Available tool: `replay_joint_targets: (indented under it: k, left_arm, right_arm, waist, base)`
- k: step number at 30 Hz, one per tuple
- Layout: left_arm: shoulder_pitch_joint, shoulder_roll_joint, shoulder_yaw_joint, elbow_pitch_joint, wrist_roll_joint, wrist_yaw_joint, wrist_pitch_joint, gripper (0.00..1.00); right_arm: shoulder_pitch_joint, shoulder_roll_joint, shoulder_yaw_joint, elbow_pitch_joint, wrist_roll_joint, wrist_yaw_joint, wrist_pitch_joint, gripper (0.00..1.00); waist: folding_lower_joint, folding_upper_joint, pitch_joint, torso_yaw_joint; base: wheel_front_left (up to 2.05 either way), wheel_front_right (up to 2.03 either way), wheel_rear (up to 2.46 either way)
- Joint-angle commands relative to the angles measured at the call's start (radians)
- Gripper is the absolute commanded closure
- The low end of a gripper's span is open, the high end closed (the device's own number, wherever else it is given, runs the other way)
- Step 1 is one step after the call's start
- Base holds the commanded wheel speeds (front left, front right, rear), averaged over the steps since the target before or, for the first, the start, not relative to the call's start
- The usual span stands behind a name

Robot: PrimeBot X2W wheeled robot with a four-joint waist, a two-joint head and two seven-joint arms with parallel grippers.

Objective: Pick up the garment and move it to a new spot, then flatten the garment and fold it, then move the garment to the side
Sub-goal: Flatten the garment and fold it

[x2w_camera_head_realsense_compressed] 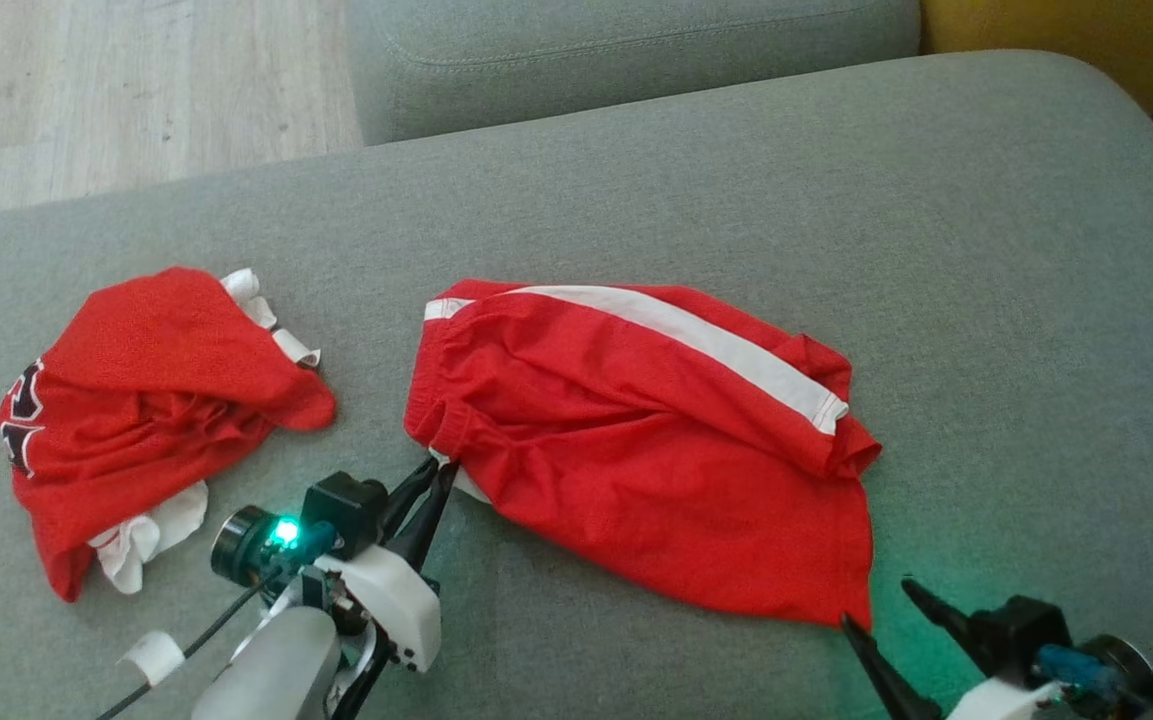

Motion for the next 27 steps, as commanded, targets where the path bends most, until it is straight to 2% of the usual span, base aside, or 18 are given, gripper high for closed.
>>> replay_joint_targets:
  k: [1, 6, 11, 19, 27]
  left_arm:
    - [-0.056, 0.028, 0.036, -0.031, -0.01, 0.006, -0.005, 1.0]
    - [-0.057, 0.028, 0.03, -0.038, -0.016, 0.006, 0.0, 1.0]
    - [-0.059, 0.031, 0.023, -0.05, -0.021, 0.006, 0.011, 1.0]
    - [-0.056, 0.042, 0.014, -0.075, -0.028, 0.008, 0.028, 1.0]
    - [-0.048, 0.048, 0.009, -0.093, -0.034, 0.014, 0.035, 1.0]
  right_arm:
    - [-0.021, -0.063, 0.052, -0.035, 0.02, -0.001, 0.033, 0.0]
    - [-0.063, -0.11, 0.14, -0.014, 0.017, -0.001, 0.065, 0.0]
    - [-0.116, -0.12, 0.203, 0.034, 0.01, -0.001, 0.071, 0.0]
    - [-0.168, -0.11, 0.225, 0.123, 0.009, -0.001, 0.064, 0.0]
    - [-0.188, -0.101, 0.235, 0.155, 0.014, -0.001, 0.039, 0.0]
  waist:
    - [0.0001, 0.0, -0.001, 0.003]
    - [0.0001, 0.0, 0.0, 0.01]
    - [0.0001, 0.0, 0.004, 0.016]
    - [0.0001, 0.0, 0.004, 0.022]
    - [0.0001, 0.0, 0.002, 0.022]
  base:
    - [0.0, 0.0, 0.0]
    - [0.0, 0.0, 0.0]
    - [0.0, 0.0, 0.0]
    - [0.0, 0.0, 0.0]
    - [0.0, 0.0, 0.0]
